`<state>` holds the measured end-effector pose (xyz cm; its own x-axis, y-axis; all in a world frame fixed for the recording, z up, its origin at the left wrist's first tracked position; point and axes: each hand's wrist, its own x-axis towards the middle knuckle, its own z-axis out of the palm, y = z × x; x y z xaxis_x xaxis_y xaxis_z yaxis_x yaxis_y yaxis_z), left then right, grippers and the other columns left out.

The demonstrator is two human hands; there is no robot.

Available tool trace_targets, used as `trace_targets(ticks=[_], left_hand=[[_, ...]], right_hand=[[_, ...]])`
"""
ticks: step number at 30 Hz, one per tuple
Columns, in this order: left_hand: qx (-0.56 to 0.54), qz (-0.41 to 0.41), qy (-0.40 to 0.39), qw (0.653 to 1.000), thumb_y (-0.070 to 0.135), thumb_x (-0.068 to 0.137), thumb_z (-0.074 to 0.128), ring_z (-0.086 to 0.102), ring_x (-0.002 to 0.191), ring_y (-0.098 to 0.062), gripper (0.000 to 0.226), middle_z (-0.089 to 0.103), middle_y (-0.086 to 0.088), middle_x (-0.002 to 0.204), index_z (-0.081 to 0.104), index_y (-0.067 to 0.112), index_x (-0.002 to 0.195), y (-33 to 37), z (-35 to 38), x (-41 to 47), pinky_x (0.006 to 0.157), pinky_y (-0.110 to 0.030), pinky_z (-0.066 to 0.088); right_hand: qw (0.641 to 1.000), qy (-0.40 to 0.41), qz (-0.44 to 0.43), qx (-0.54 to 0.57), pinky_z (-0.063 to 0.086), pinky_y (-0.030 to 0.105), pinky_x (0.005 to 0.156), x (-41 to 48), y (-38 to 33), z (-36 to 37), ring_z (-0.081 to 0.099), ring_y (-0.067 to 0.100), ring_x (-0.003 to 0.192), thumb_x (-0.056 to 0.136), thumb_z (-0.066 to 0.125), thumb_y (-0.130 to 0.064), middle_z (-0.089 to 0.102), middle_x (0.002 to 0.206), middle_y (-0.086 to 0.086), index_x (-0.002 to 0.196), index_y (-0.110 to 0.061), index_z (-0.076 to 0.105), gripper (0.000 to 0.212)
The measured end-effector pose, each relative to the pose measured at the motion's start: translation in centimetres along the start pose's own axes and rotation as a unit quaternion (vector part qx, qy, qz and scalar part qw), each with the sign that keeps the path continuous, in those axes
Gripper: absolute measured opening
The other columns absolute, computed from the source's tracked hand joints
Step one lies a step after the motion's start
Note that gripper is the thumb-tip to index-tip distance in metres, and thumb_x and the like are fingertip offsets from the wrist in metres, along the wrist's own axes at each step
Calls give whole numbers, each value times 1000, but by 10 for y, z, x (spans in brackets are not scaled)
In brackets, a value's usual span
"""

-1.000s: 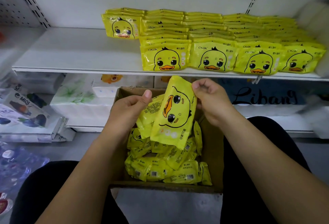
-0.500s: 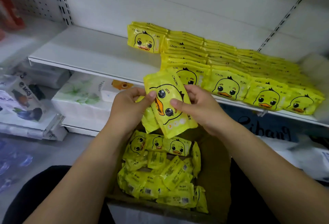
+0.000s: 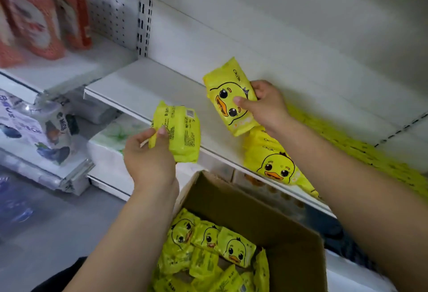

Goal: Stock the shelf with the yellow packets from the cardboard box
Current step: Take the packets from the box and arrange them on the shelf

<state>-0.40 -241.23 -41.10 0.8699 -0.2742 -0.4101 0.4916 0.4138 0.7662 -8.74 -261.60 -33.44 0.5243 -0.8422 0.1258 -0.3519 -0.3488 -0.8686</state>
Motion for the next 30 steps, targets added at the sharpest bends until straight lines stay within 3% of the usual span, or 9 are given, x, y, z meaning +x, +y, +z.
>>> trace_targets(ticks=[5,10,19,21,25,28,30], left_hand=[[-51,-43,38,997,14,98,69,75,94,-28,14,72,-8,99,57,22,93,-4,9,14,85,-56,61],[-52,-48,59,996,18,97,71,76,94,-29,14,73,-8,96,59,24,93,-9,14,23,85,-54,62],[-30,-51,66,996,19,96,72,75,94,-26,12,73,-6,104,61,24,97,-14,20,27,88,-50,62],[-26,-53,51,997,18,96,72,75,96,-26,12,74,-6,104,61,23,97,-15,21,26,88,-51,61],[-18,-33,-1,999,14,97,70,75,98,-24,12,75,-3,105,61,21,100,-11,26,18,92,-52,60],[6,-14,-68,998,13,98,69,75,99,-23,11,76,0,103,61,18,103,-9,27,9,95,-54,58],[50,7,-128,990,15,96,71,75,100,-22,11,77,2,105,64,19,103,-11,28,2,98,-53,56]], right_hand=[[982,10,-44,-184,54,36,92,82,14,26,69,18,101,73,87,-18,71,108,-3,108,-19,64,42],[923,-68,-97,-367,37,22,84,119,43,37,58,24,115,76,85,-18,64,123,5,122,-14,64,51],[885,-30,-100,-455,50,43,90,132,71,19,56,29,115,72,88,-28,56,121,7,118,-15,60,55],[888,-11,-116,-445,49,43,91,128,68,20,54,26,118,72,88,-31,55,123,5,119,-16,58,57],[933,37,-136,-332,48,34,91,98,52,21,56,17,111,80,82,-34,57,121,2,115,-16,60,45],[962,51,-156,-217,45,12,77,51,34,13,58,-1,89,89,74,-30,65,110,-1,106,-16,63,25],[974,34,-151,-164,41,5,68,12,24,2,56,-10,82,92,70,-26,67,103,-8,105,-19,63,16]])
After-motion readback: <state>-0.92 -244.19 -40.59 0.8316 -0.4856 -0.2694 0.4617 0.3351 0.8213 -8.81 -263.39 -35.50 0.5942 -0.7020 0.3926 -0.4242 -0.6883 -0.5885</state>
